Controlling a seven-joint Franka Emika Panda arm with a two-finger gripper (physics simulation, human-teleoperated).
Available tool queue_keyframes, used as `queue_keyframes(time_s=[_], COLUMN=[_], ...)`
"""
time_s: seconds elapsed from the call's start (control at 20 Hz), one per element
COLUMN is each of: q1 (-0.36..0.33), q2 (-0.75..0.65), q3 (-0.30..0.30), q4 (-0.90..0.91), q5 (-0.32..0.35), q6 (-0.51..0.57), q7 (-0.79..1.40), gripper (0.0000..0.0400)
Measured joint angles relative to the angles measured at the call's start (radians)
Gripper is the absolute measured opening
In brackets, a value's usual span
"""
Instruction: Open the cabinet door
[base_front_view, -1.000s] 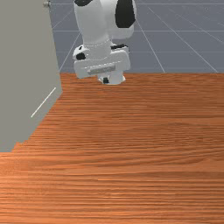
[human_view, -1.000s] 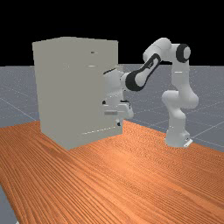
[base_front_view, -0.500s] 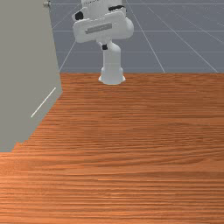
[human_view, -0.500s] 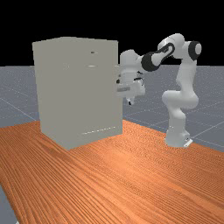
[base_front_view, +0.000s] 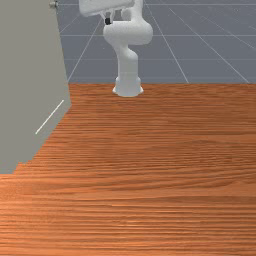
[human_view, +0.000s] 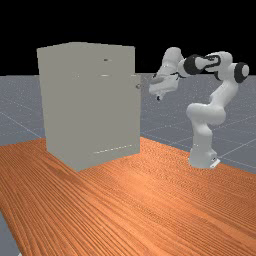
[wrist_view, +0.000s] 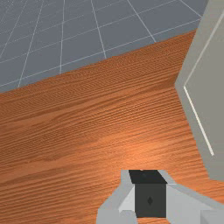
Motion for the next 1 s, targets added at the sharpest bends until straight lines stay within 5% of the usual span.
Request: queue_keyframes(time_s=[0.35, 0.7, 0.75, 0.8, 0.9, 1.0], q1=[-0.177, -0.400, -0.421, -0.432, -0.430, -0.422], q2=[-0.380, -0.481, -0.480, -0.480, -0.467, -0.415], q3=[0.054, 0.149, 0.166, 0.178, 0.168, 0.129], q4=[-0.036, -0.072, -0.099, -0.126, -0.172, -0.200], q5=[-0.107, -0.197, -0.201, -0.198, -0.176, -0.157], q6=[0.013, 0.210, 0.256, 0.306, 0.430, 0.538], q7=[0.057, 0.193, 0.213, 0.233, 0.260, 0.263], gripper=[0.0000, 0.0000, 0.0157, 0.0252, 0.0346, 0.0380])
